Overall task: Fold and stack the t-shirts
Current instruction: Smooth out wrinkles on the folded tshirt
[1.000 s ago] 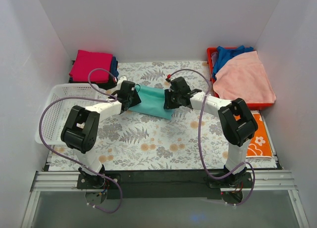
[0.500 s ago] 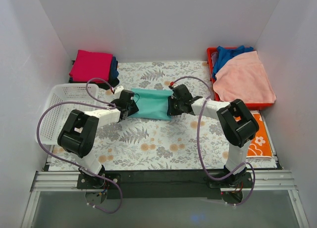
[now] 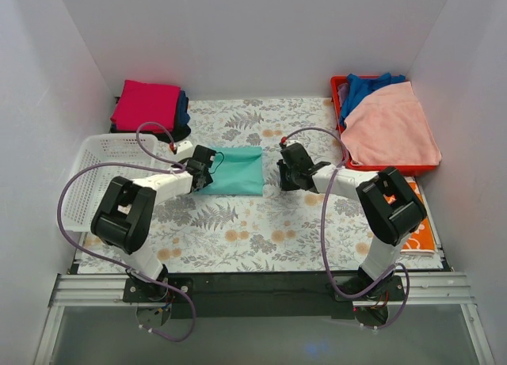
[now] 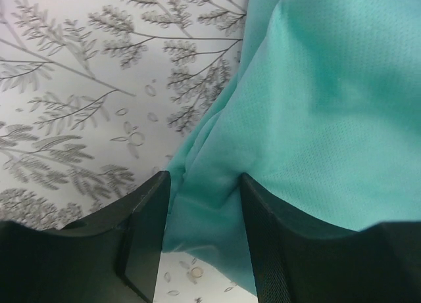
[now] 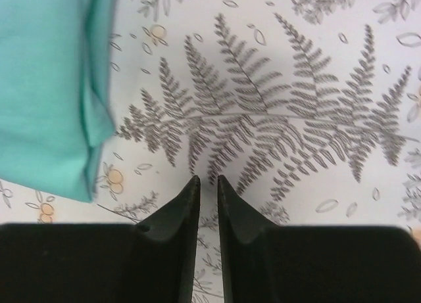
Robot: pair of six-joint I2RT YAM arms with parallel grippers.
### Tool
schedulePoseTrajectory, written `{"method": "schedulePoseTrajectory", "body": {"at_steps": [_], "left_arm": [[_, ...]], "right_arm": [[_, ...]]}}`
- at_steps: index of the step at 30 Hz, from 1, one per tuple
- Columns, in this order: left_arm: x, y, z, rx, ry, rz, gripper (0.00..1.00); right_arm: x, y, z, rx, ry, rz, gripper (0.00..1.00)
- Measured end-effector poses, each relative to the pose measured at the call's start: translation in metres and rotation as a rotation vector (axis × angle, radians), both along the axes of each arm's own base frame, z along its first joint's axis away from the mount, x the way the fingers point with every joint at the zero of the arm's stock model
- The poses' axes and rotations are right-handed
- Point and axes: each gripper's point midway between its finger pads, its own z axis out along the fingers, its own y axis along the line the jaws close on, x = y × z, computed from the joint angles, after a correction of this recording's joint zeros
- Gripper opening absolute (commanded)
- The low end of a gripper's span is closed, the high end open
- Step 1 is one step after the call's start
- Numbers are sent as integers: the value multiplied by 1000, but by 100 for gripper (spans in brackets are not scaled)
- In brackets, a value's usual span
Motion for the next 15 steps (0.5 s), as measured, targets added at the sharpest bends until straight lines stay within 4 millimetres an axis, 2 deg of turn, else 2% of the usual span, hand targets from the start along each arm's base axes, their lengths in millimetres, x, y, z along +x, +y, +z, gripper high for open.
{"method": "schedulePoseTrajectory", "body": {"at_steps": [3,7,9,12,15], "left_arm": [[-11,5,8,11,14,2,45],[-19,-1,39,-15,-49,-24,46],[-19,-10,58,-43,-102,-50,47],[-19,-21,81,-87,-168,-81,49],[-18,-29,96,-137,-209,-102,50]], "right_arm": [[-8,-11,1,-36,18,-14,23],[-23,-16,7,-73,37,-1,24],[-30,-4,17,-71,27,38,24],[-33,32,42,-25,-13,115,25],[-28,70,70,46,-55,184,25]]}}
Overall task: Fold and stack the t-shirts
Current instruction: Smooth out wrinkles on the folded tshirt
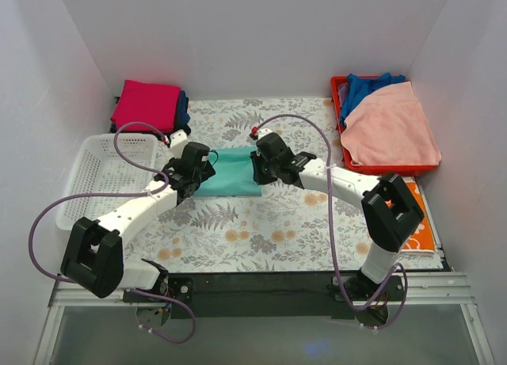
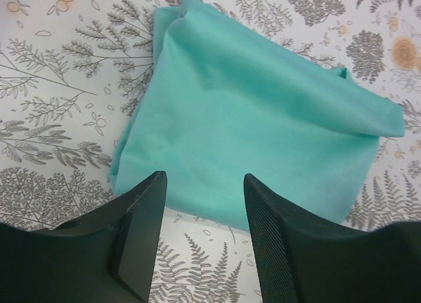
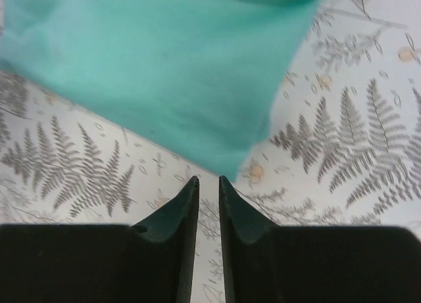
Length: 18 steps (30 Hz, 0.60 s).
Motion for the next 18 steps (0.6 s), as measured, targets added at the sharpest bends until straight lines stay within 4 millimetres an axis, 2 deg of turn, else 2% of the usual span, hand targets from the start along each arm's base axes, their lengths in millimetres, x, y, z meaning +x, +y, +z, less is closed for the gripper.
{"method": "schedulePoseTrajectory", "body": {"at_steps": [3,6,11,14,18], "left_arm": [[2,-7,1,-39,-8,-20,50],[1,-16,-10,-69,16,-42,50],[1,-26,-48,-91,105,-70,49],[-6,-26,-70,-83,159,-77,49],[-14,-22,-83,-70,189,-73,49]], "right_arm": [[15,27,16,51,-27,37,25],[29,47,14,72,-24,64,24],[36,67,-18,63,37,116,24],[30,69,-38,49,86,134,24],[25,68,-49,48,107,146,23]]}}
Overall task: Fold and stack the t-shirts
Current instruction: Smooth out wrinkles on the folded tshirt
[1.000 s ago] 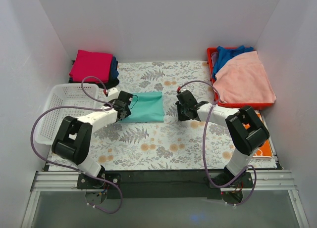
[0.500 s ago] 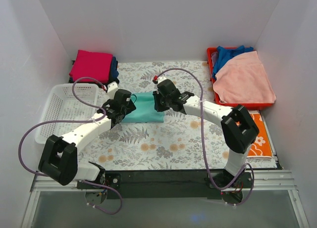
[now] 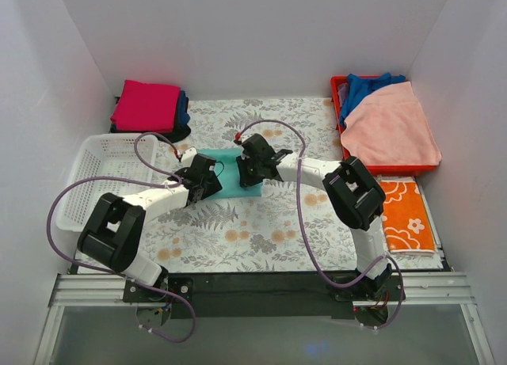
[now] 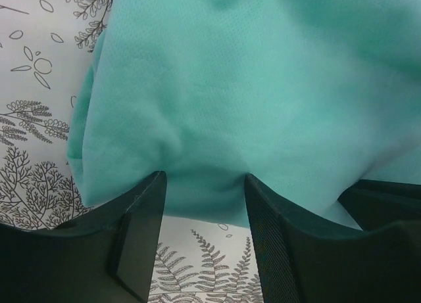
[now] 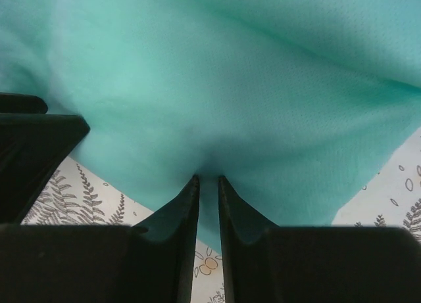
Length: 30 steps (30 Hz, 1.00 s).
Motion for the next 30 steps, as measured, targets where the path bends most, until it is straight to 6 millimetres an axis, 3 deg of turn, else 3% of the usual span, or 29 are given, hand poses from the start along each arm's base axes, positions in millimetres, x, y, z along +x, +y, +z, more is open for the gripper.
{"method": "schedulePoseTrajectory", "body": {"at_steps": [3,13,21,26,30], "left_arm": [[-5,3,-6,6,15,5,49],[-21,11,-10,-20,11,54,49],[-51,16,-5,-28,30,49,48],[-60,25,15,-17,-2,57,50],[-47,27,44,-6,-74,66,50]], "right_arm": [[-6,-7,-15,-12,12,-5,22],[-32,-39,-18,-10,-4,-66,20],[-59,-68,-19,-19,0,-100,19],[-70,-86,-16,-75,4,-118,20],[-69,-95,-7,-122,-5,-135,23]]}}
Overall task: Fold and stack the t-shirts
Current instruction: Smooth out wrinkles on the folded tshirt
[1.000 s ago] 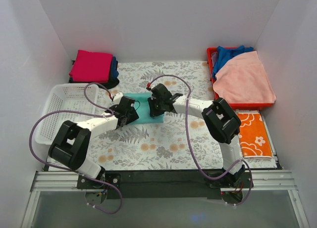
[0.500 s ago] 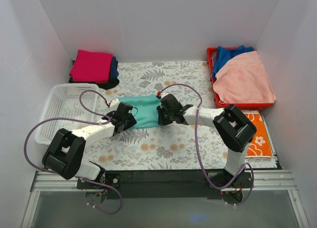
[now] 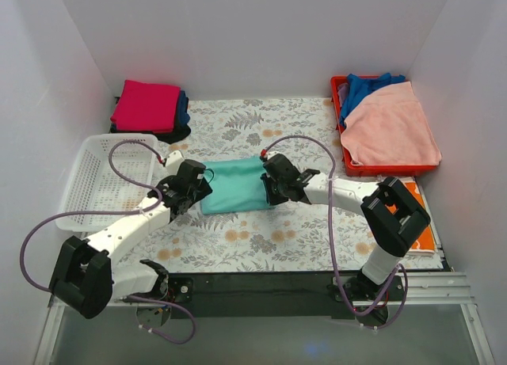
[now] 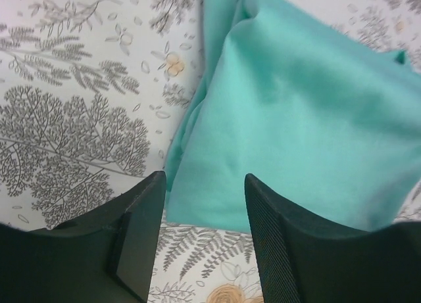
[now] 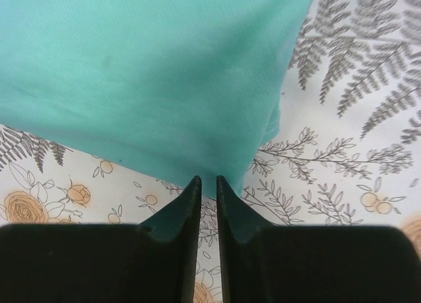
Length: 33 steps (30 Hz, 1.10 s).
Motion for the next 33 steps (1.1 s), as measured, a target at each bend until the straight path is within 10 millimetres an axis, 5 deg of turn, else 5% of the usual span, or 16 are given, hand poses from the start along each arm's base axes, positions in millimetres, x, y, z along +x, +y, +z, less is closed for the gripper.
{"method": "schedulePoseTrajectory", "body": {"at_steps": [6,11,16,22,33], "left_arm": [[43,-17,31,19,-68,-9,50],[68,-27,8,56,-29,-28,50],[80,-25,-24,88,32,-38,51],[104,-23,-27,103,24,-34,50],[119,-6,-53,177,68,8,51]], "right_arm": [[43,25,55,36,-127,-12,25],[92,52,88,80,-225,-19,25],[130,55,59,33,-209,-30,24],[140,43,7,-35,-127,-38,24],[177,44,-2,-44,-153,-49,20]]}}
